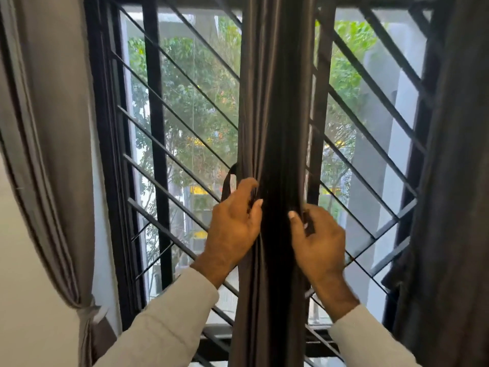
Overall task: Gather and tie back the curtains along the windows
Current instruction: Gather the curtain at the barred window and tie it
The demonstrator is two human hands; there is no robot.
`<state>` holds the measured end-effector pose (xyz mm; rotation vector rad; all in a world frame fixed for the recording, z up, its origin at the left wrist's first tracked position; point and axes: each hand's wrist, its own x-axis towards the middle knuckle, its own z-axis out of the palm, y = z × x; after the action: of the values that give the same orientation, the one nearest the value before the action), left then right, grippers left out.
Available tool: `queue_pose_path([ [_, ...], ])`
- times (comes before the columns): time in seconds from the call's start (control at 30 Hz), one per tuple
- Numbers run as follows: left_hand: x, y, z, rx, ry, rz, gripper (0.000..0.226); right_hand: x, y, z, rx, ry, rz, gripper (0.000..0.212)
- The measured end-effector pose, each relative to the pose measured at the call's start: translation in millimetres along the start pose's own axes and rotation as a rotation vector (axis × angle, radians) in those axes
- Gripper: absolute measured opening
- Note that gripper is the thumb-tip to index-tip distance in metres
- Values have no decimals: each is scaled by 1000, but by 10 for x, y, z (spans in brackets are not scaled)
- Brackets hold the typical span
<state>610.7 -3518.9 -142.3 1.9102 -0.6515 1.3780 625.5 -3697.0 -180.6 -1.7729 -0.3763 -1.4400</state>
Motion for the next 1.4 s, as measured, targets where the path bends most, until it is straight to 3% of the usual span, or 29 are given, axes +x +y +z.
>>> queue_pose_path([
  [0.1, 45, 20, 31, -8, -31, 13, 19, -165, 19, 86, -172, -133, -254, 24],
  [0.2, 80, 45, 69, -34, -71, 10, 22, -240, 31, 103, -235, -286, -355, 38],
  [0.37, 154, 54, 96, -60, -92, 15, 35, -185, 115, 97, -256, -419, -433, 52],
  [0.5, 273, 42, 57, -12, -73, -32, 61, -27, 152, 27, -134, -468, -541, 42],
  [0.57, 317, -11, 41, 33, -59, -88, 54, 46, 232, 16, 31, -474, -383, 32],
  [0.7, 320, -10, 11, 18, -57, -126, 27, 174, 467, 123, 161, -319, 169, 30],
  [0.77, 324, 21, -6, -1, -61, -109, 28, 261, 555, 194, 238, -408, 404, 40],
  [0.83, 330, 26, -8, 5, -91, -115, 30, 335, 608, 253, 317, -455, 521, 33],
  [0.93, 323, -2, -2, 42, -109, -134, 32, 328, 461, 157, 182, -273, 423, 12],
  [1.03, 318, 4, -2, 91, -83, -151, 28, 148, 234, -4, -116, -23, 51, 14],
  [1.13, 309, 80, 17, 130, -71, -139, 20, -19, 100, -69, -307, 10, -247, 21],
  [1.2, 304, 135, 49, 141, -72, -118, 20, -47, 92, -98, -312, 24, -258, 19],
  [1.33, 296, 188, 98, 148, -74, -121, 25, 72, 183, -174, -187, 21, 1, 12],
  [1.4, 299, 202, 111, 153, -71, -126, 21, 125, 226, -205, -152, -6, -9, 9],
])
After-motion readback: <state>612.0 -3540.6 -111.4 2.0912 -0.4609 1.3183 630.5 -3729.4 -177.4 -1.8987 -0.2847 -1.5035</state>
